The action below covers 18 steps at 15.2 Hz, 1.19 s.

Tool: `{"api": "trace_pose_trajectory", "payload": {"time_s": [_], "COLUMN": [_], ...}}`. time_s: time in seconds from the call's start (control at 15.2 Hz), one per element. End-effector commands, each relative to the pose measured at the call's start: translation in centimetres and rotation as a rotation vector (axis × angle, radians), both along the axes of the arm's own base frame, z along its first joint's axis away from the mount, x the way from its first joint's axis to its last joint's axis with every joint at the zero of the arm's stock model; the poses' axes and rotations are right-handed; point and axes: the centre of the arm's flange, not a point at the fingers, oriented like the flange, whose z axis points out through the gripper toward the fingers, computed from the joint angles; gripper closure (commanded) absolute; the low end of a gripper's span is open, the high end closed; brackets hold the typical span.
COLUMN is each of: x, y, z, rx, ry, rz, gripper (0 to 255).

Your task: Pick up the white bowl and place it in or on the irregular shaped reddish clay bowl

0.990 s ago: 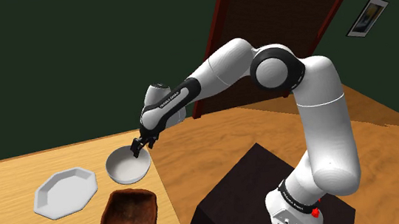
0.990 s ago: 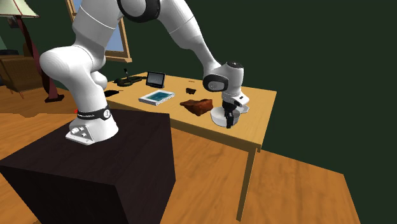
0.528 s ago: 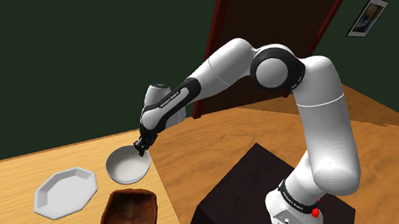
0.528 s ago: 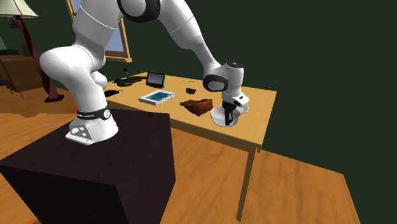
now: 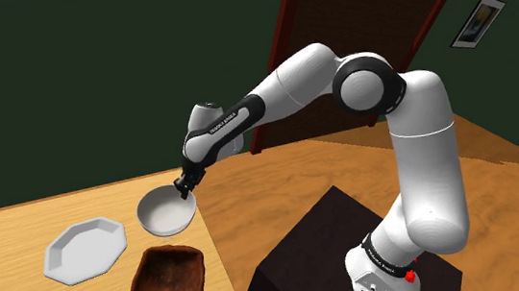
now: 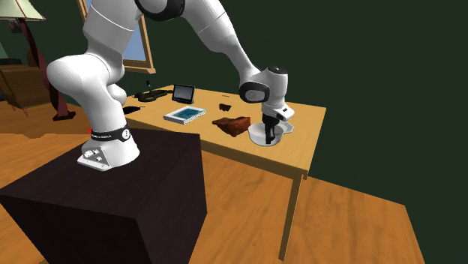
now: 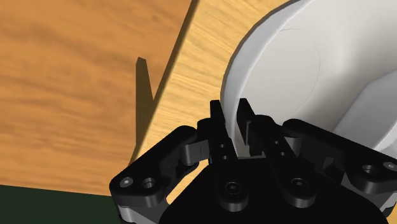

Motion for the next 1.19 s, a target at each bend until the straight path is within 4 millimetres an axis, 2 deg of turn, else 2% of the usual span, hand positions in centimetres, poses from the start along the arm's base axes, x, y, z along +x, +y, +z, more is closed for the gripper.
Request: {"api": "trace_pose_trajectory", "payload": {"time_s": [0.0,1.12], "x": [0.0,0.0], "y": [0.1,0.1], "z": [1.0,10.0], "rx": [0.0,0.0], "ry": [0.0,0.0], "rz": [0.0,0.0], "gripper": [255,255]}}
